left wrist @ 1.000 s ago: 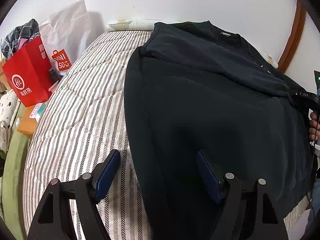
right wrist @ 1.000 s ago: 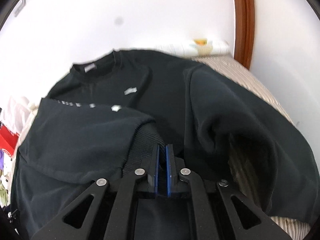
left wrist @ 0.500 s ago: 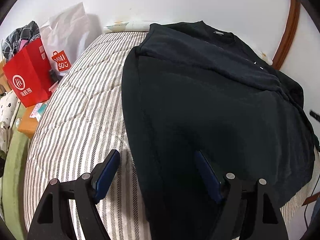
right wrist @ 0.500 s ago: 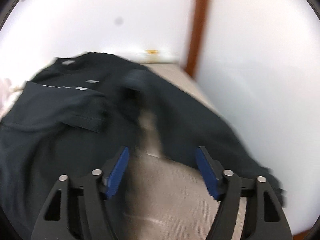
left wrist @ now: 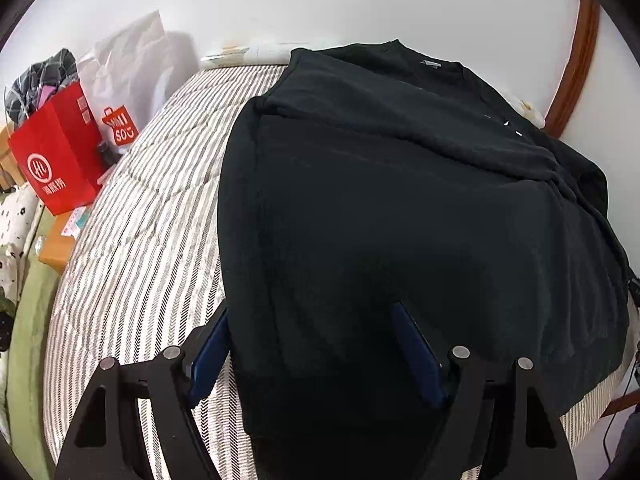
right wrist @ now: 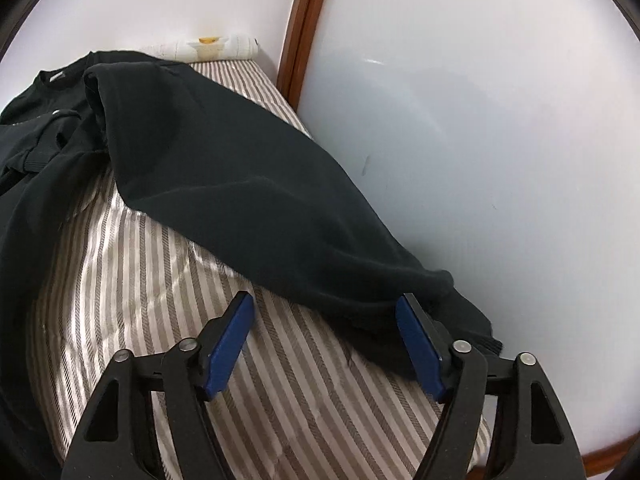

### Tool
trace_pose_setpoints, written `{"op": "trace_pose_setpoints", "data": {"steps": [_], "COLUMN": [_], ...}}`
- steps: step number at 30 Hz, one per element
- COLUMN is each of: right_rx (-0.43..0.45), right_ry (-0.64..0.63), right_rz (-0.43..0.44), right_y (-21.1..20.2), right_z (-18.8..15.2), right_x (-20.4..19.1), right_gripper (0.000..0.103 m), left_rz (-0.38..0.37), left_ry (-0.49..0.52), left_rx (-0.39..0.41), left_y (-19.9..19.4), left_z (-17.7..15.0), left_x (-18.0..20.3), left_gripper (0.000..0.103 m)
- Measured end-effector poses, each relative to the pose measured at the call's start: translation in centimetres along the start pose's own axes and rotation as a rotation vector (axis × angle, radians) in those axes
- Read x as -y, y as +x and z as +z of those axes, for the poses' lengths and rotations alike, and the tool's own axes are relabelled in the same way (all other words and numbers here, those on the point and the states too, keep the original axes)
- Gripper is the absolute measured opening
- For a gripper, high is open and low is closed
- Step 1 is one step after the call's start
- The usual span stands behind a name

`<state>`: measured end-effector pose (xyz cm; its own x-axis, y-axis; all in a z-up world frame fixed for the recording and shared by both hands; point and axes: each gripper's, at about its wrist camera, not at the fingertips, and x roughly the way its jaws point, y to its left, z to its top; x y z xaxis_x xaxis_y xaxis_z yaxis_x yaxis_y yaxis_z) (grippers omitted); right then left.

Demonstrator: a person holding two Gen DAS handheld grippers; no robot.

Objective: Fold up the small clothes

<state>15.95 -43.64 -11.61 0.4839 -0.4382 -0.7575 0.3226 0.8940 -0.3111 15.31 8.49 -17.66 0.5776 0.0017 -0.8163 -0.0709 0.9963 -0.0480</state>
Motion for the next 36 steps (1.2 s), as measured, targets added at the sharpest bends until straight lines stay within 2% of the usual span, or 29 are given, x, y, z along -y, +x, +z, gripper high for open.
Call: {"op": "trace_pose_setpoints", "data": {"steps": [1,2,4,6,8,11,16,18,21,24,32,36], "right_rx": [0.006,0.009,0.015,0.015,0.018,0.075,0.147,0.192,0.240,0.289,0.419,0.430], "right_ry": [0.003,0.005,0.016,0.014,0.020,0.029,0.053,0.023,-0.010,-0.067,-0.199,-0.246], "right_rz": [0.021,0.046,0.055,0.029,-0.007,-0.054,0.009,0.026,0.098,0.171,0.344,0.444], "right_y": [0.5,0.4,0.6,0.9,0.7,-1.3,-5.6,-7.4,-9.9,-12.3,-18.9,-20.7], "right_z": [0.4,0.6,0.9,1.4,2.2,4.1,8.2,10.0,12.7,15.6,19.2,20.3], "right_x": [-0.1,-0.1,0.0,-0.2,-0.4,-0.9,-3.1,-5.4,-9.6,-15.4,-28.9,-35.0], "right_gripper": [0.055,0.035,0.016,0.010,0.008,0.008,0.008,0.008,0.008,0.008,0.008,0.008], "left_rz": [0.003,0.009,0.019,0.022,0.013,0.017,0.000,0.011,0.010,-0.006,-0.041,-0.069], "left_ry": [0.000,-0.001,0.004,0.001,-0.007,0.000,0.005,0.005,-0.021,-0.041,-0.084,-0.100], "left_rx": [-0.001,-0.004,-0.006,-0.002,0.002,0.027,0.055,0.070,0.074,0.083,0.073,0.086], "left_y": [0.0,0.0,0.1,0.0,-0.1,-0.4,-0.4,-0.2,0.2,0.3,1.0,0.7], "left_z": [0.0,0.0,0.0,0.1,0.2,0.6,1.1,1.2,1.5,2.0,1.9,1.2], "left_x": [0.1,0.2,0.3,0.2,-0.2,-0.9,-2.5,-3.3,-4.9,-6.3,-9.1,-9.8], "left_gripper": [0.077,0.077,0.077,0.077,0.077,0.077,0.077,0.077,0.077,0.077,0.077,0.077]}}
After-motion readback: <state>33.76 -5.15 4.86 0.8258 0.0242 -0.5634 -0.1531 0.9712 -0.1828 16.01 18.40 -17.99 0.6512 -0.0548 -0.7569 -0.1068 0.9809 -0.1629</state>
